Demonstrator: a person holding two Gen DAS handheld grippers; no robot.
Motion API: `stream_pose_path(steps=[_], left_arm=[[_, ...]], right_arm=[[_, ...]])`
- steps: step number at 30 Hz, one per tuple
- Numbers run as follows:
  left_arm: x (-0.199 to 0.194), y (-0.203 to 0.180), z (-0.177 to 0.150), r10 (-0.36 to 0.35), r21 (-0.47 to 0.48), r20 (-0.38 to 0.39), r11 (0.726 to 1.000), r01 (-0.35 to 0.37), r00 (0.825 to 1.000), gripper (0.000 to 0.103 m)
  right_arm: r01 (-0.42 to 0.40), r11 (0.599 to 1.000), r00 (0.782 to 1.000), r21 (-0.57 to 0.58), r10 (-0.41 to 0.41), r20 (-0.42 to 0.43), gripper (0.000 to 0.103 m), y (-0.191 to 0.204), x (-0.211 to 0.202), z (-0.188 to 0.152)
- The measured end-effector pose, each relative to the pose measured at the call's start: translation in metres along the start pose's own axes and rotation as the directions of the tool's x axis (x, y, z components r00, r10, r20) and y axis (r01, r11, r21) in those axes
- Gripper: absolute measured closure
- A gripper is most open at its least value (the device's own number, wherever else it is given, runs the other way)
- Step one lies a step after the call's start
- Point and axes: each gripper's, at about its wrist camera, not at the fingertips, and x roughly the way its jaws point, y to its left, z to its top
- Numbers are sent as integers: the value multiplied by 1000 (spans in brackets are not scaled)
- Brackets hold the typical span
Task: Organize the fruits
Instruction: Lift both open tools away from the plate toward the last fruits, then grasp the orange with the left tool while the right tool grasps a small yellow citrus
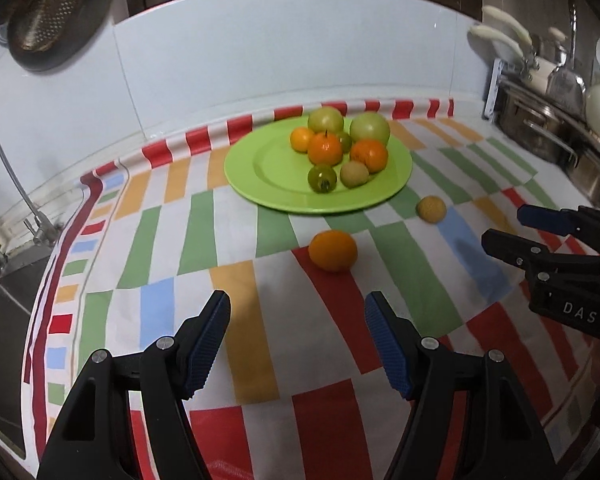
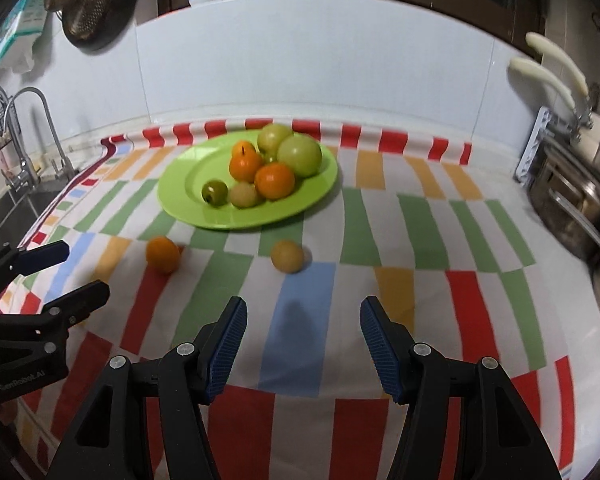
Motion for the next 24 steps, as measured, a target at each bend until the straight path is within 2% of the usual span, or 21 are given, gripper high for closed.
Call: stream_pose_path(steps=[4, 9, 14, 18, 21, 24], left_arm=[[14, -1, 4, -27, -5, -20, 1000, 27, 999, 34], [28, -5, 15, -28, 7, -13, 1000, 29, 1000, 34], [41, -9, 24, -32, 13, -13, 999, 32, 999, 34], [51, -12, 28, -31, 21, -23, 999, 31, 999, 41], [55, -12, 30, -36, 15, -28, 999, 37, 999, 44], [59, -11, 33, -42, 10, -33, 999, 43, 999, 49]], right_arm=[[-10, 1000, 1000, -6, 10, -22, 43, 0, 13, 3], [-18, 999, 1000, -26, 18, -20, 44, 4, 29, 13], [-40, 999, 998, -11, 40, -44, 49, 7, 48, 22], [-45, 999, 998, -4, 45, -54, 51, 7, 58, 25], [-46, 999, 997, 7, 47, -68, 58, 6, 66, 28], [-46, 999, 996, 20, 47, -76, 59, 5, 73, 29]])
